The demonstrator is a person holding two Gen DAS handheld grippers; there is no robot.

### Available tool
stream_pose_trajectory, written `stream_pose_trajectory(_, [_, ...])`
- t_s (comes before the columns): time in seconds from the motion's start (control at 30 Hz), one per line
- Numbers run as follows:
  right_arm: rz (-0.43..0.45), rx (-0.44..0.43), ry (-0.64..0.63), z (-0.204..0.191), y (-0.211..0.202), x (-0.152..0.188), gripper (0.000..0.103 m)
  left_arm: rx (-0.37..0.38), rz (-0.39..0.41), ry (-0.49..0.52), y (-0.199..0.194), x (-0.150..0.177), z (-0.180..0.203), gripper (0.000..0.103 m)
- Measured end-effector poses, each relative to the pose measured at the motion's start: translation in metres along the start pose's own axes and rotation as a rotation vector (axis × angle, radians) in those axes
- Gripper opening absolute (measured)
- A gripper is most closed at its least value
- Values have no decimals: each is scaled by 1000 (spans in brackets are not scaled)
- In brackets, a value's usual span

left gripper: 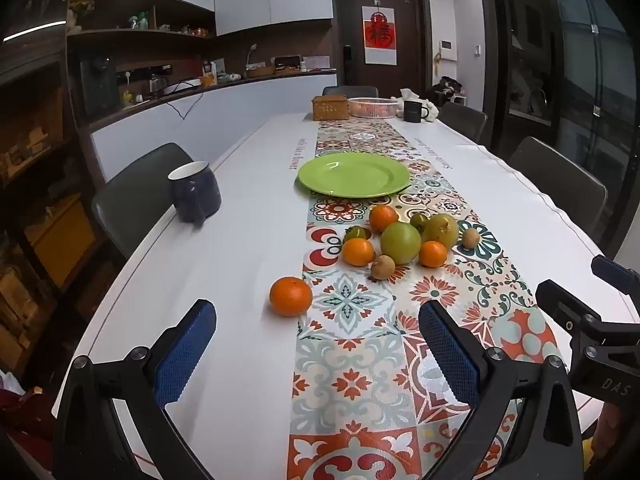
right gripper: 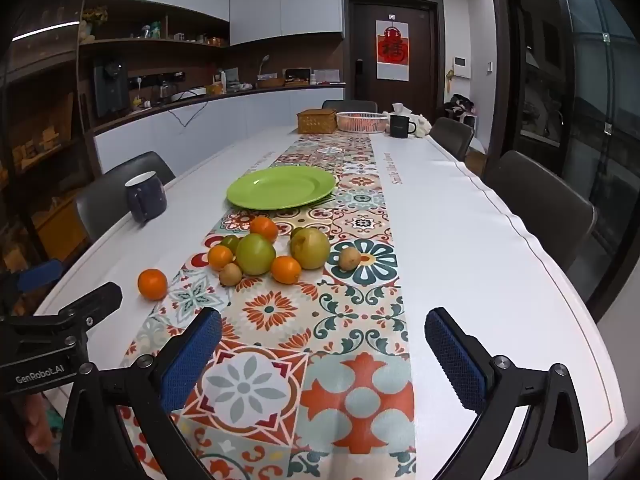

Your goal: Organize fruits

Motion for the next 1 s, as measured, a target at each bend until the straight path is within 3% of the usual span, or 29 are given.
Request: stream_pose_trajectory(1.0, [13, -7, -7, -5, -1, 2, 102, -19, 25, -11, -6, 0, -6, 103])
Point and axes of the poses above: each gripper's, at about its wrist camera, not at the fingertips, and y roughly the way its jaws point, z to its right, x to its underside, the point moved 8 cm from there along y, roughly the way its jaws point, and after that the axes turned 8 degrees about y, right-handed, at the moved point
